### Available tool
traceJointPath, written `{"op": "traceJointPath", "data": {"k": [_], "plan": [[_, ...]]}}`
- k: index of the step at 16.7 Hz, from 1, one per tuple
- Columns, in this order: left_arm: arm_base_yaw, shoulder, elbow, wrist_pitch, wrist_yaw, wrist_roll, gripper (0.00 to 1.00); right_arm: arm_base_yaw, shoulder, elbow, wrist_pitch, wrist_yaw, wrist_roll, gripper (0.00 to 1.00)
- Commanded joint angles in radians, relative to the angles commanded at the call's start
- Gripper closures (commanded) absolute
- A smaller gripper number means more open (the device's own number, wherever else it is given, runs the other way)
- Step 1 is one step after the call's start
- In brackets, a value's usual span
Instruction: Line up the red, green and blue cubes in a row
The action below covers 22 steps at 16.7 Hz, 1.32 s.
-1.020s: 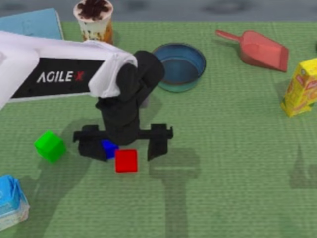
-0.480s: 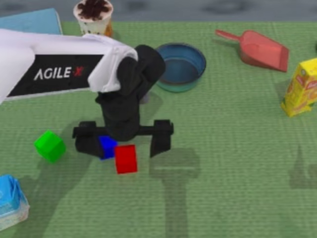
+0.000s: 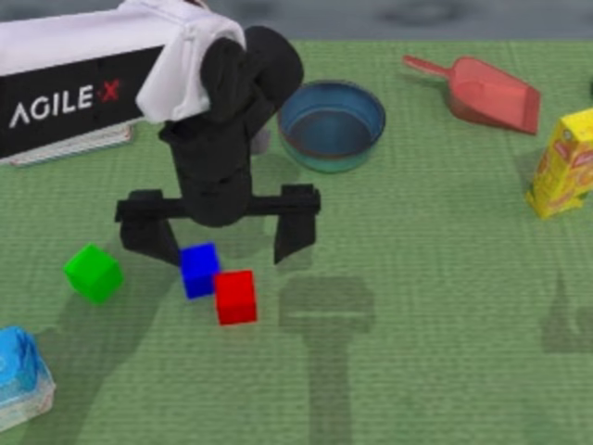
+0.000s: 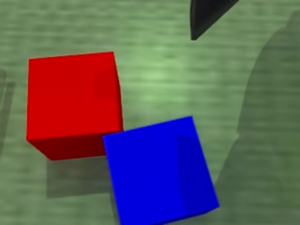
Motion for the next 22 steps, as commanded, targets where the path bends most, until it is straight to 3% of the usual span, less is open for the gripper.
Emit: {"op": "traceJointPath", "data": {"k": [4,7,10,17,22], "plan": [[0.0,0.004,-0.003,0.003,0.0,0.013,0.0,0.0,0.0,0.0,0.0,0.0,0.0,0.0],[0.04,0.004,-0.008,0.006,0.001,0.109,0.0,0.0,0.0,0.0,0.0,0.0,0.0,0.0],[0.114,0.002,-0.025,0.011,0.004,0.285,0.0,0.0,0.0,0.0,0.0,0.0,0.0,0.0],[0.331,-0.015,-0.096,0.027,0.013,0.858,0.0,0.0,0.0,0.0,0.0,0.0,0.0,0.0],[0.432,-0.043,-0.127,0.05,0.018,1.07,0.0,0.0,0.0,0.0,0.0,0.0,0.0,0.0]]}}
